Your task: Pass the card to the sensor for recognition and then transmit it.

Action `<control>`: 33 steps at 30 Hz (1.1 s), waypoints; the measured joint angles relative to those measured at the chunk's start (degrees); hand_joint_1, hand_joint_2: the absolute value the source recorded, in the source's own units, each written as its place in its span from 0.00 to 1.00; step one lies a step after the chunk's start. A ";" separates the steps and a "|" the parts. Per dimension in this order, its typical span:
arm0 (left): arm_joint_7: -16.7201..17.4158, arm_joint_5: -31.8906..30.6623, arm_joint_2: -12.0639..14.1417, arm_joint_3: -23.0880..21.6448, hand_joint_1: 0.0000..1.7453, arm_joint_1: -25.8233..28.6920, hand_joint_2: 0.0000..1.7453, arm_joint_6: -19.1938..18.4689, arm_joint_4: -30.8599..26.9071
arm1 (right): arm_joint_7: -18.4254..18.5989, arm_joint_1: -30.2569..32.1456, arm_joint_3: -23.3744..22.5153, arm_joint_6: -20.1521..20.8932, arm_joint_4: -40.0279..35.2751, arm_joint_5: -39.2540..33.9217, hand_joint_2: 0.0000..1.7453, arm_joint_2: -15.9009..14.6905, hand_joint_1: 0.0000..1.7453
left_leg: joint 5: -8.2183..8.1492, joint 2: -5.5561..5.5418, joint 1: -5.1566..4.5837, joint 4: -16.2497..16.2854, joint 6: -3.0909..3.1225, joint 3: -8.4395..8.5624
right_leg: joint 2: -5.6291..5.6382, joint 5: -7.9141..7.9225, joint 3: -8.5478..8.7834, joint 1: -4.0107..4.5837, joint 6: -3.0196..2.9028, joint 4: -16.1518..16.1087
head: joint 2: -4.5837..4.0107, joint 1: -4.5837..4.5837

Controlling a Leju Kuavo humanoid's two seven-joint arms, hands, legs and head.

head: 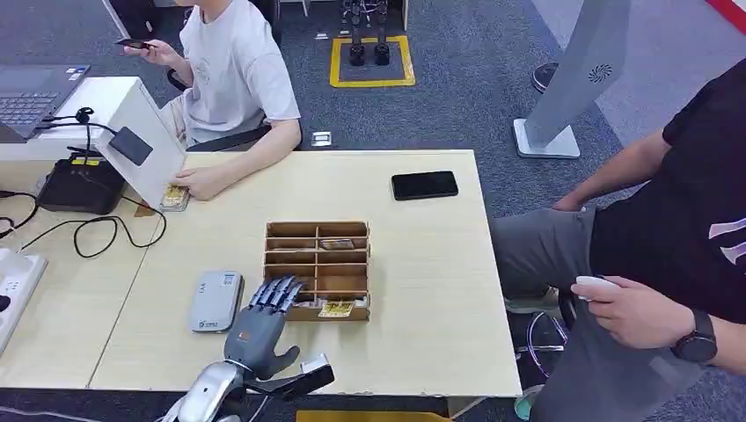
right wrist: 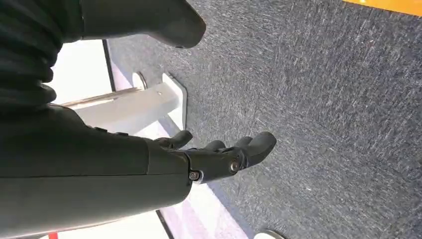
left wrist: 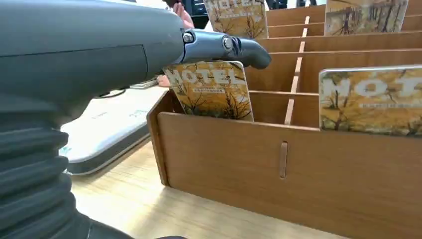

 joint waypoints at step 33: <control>-2.62 2.10 -1.18 2.91 0.00 -0.02 1.00 2.60 0.70 | -0.50 0.01 -0.02 0.00 0.00 0.00 1.00 0.00 0.00 | 0.00 0.00 0.00 0.00 0.00 0.00 | 0.00 0.00 0.01 0.00 0.00 0.00 | 0.00 -0.02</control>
